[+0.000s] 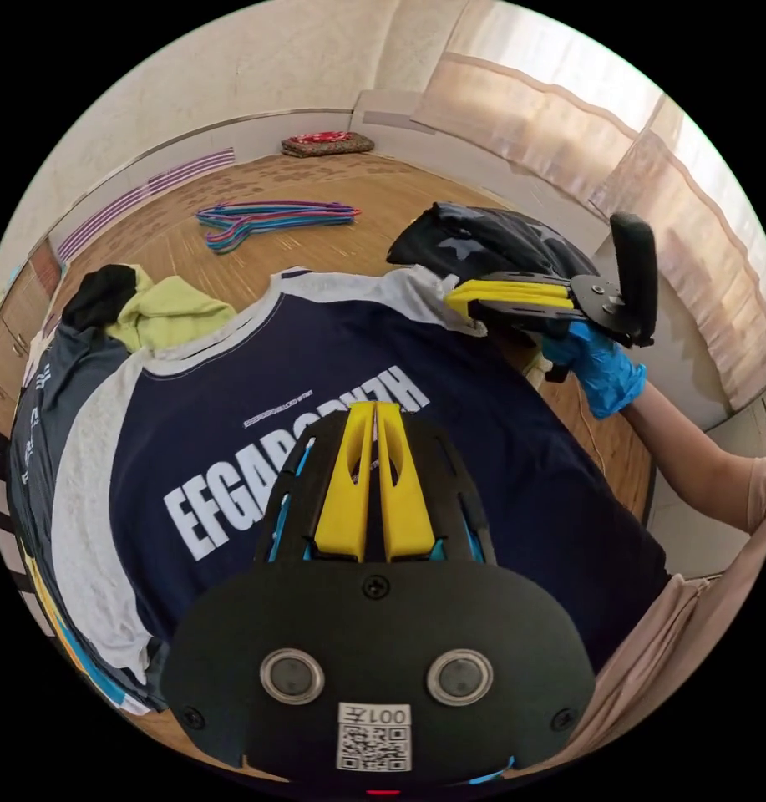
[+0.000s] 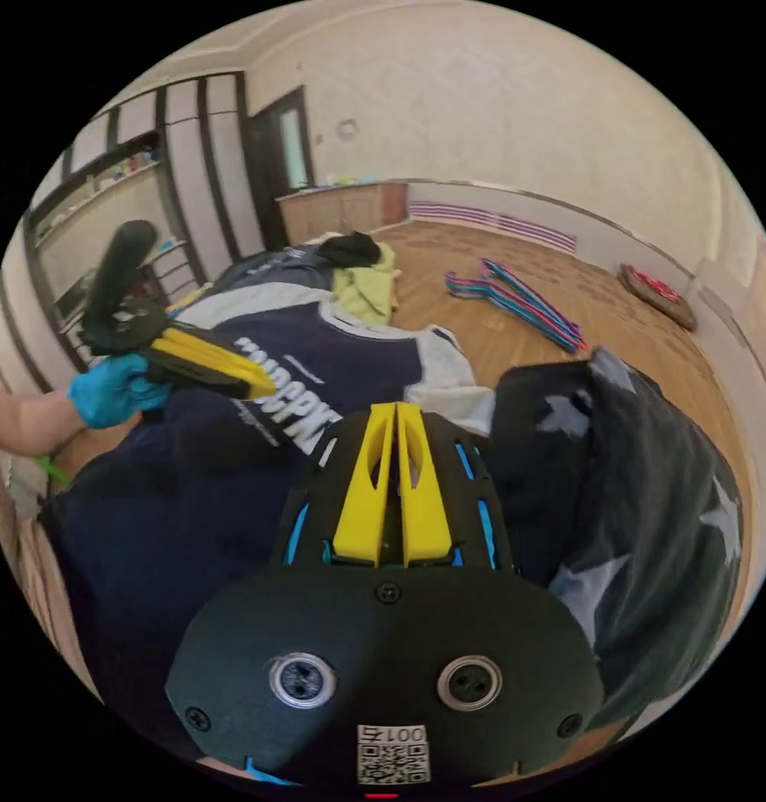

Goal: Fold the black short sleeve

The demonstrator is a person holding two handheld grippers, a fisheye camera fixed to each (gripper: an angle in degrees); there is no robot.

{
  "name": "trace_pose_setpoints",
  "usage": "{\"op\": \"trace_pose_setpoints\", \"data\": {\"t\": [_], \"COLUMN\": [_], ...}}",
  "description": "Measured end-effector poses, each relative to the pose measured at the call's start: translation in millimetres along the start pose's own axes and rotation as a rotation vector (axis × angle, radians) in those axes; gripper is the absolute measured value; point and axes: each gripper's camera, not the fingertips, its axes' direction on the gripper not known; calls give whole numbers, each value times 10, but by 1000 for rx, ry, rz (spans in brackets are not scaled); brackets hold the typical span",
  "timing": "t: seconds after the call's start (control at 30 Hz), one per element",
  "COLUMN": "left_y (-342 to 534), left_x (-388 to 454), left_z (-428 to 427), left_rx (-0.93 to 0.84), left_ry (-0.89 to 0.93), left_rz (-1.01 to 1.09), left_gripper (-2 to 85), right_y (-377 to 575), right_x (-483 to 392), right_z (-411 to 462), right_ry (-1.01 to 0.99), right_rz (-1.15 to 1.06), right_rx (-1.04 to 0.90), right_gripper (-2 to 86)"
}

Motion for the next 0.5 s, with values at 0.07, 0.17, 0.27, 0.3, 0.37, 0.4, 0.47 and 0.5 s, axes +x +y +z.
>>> {"op": "trace_pose_setpoints", "data": {"t": [0.07, 0.17, 0.27, 0.3, 0.37, 0.4, 0.47, 0.5], "left_y": [-85, -225, -365, -421, -501, -560, -660, -735], "left_x": [23, 21, 52, 77, 123, 158, 216, 257], "left_z": [39, 119, 277, 354, 456, 515, 595, 651], "left_rx": [20, 34, -3, -22, -37, -36, -25, -19], "left_ry": [13, 43, 38, 35, 29, 27, 35, 44], "left_rz": [-15, -38, -23, -11, 3, 12, 28, 41], "left_gripper": [-12, -12, -10, -10, -9, -9, -8, -6], "right_y": [-13, 21, 106, 145, 223, 278, 319, 311], "right_x": [-88, -177, 17, 160, 371, 465, 535, 559], "right_z": [22, 175, 164, 142, 100, 74, 64, 94], "right_ry": [-82, 61, 212, 256, 288, 270, 222, 217], "right_rz": [-55, -79, 112, 242, 441, 534, 607, 630], "right_rx": [-27, -164, -168, -175, -172, -141, -87, -78], "right_gripper": [12, 20, 41, 53, 66, 68, 75, 81]}}
